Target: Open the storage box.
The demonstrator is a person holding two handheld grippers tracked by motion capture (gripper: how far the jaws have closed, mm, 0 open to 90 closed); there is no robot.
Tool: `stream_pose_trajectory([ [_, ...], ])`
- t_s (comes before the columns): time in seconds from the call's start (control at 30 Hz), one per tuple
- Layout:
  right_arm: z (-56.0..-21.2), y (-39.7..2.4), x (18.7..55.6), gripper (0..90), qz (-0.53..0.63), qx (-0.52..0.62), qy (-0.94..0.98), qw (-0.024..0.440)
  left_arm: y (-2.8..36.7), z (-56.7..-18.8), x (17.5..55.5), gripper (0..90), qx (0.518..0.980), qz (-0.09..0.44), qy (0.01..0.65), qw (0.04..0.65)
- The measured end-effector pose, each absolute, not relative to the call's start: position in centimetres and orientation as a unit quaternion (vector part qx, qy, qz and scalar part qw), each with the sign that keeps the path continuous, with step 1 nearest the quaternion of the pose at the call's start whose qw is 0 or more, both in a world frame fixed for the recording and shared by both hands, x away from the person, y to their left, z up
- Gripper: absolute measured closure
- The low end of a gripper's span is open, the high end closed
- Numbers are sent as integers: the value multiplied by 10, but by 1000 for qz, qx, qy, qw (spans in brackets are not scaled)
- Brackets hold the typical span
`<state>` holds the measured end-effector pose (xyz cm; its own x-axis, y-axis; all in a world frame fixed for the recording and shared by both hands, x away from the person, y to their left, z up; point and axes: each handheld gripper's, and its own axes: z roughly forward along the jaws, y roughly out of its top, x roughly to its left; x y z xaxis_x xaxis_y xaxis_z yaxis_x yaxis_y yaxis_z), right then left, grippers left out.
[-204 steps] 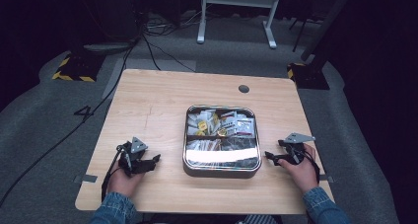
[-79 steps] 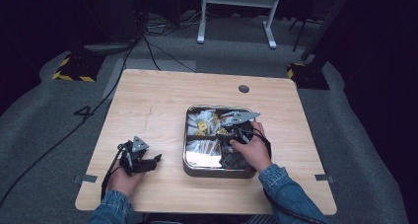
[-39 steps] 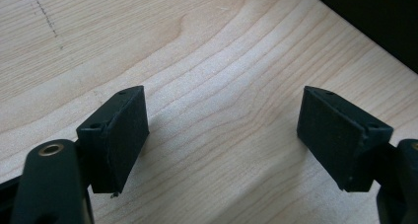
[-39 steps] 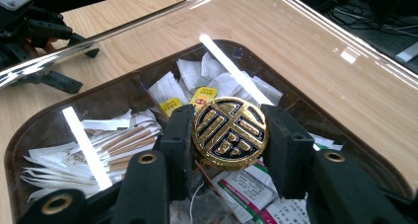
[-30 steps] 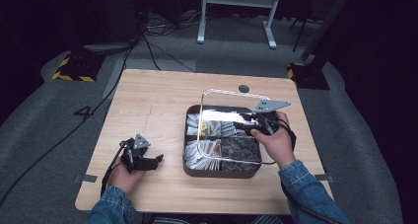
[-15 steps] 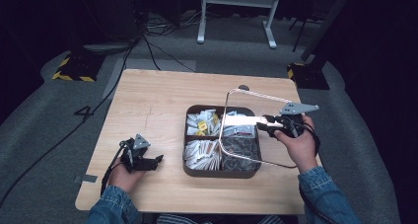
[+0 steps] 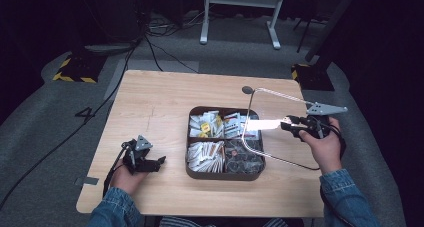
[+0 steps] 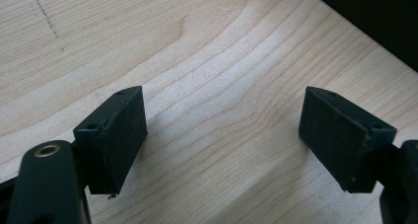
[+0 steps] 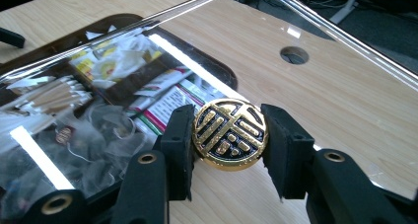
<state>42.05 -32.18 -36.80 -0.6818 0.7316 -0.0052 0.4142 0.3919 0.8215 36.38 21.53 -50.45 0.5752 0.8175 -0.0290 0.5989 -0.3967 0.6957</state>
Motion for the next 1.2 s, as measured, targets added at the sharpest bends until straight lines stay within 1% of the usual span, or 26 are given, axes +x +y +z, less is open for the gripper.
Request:
stream_pose_trajectory([
  [0.67, -382, -376, 428, 589, 387, 390, 813, 194, 215, -505, 364, 189, 817, 163, 437, 340],
  [0.97, -403, -395, 435, 589, 372, 400, 817, 186, 215, -505, 364, 189, 816, 163, 438, 339],
  [1.2, -416, -400, 440, 588, 360, 396, 825, 184, 215, -505, 364, 189, 816, 164, 438, 339],
])
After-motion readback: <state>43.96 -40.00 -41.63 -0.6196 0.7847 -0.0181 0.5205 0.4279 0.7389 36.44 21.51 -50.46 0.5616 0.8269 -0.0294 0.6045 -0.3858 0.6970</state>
